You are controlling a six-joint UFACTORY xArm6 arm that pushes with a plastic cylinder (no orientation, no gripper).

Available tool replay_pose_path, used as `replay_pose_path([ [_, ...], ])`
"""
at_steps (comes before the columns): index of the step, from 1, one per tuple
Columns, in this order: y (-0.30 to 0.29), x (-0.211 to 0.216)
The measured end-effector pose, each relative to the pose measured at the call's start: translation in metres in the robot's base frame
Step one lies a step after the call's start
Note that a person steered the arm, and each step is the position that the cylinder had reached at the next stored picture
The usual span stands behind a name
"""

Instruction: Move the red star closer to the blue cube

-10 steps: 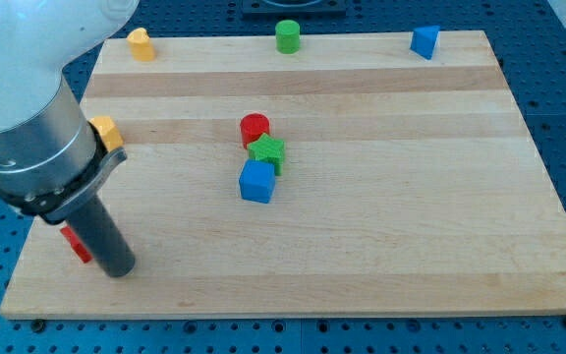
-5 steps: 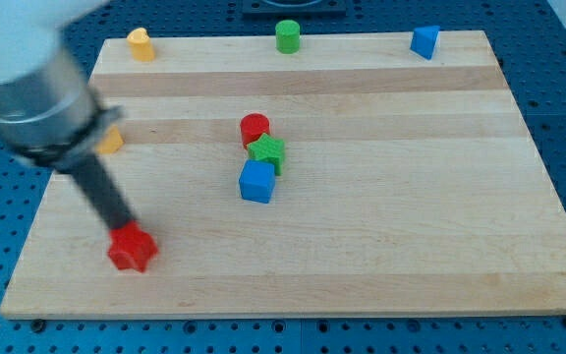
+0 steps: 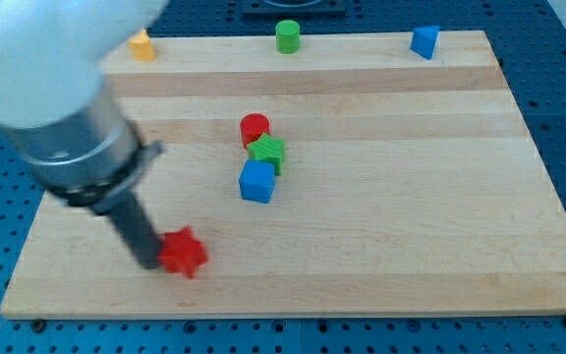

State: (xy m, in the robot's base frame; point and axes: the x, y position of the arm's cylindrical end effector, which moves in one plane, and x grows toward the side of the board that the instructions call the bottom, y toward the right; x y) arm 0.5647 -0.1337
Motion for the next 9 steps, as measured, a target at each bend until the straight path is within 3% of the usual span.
replay_pose_path([
  [1, 0.022, 0.001],
  [2, 0.017, 0.05],
  [3, 0.044, 0.052],
  [5, 0.066, -0.014],
  [6, 0.066, -0.014],
  [7, 0.045, 0.019],
  [8, -0.01, 0.02],
  [9, 0.002, -0.012],
])
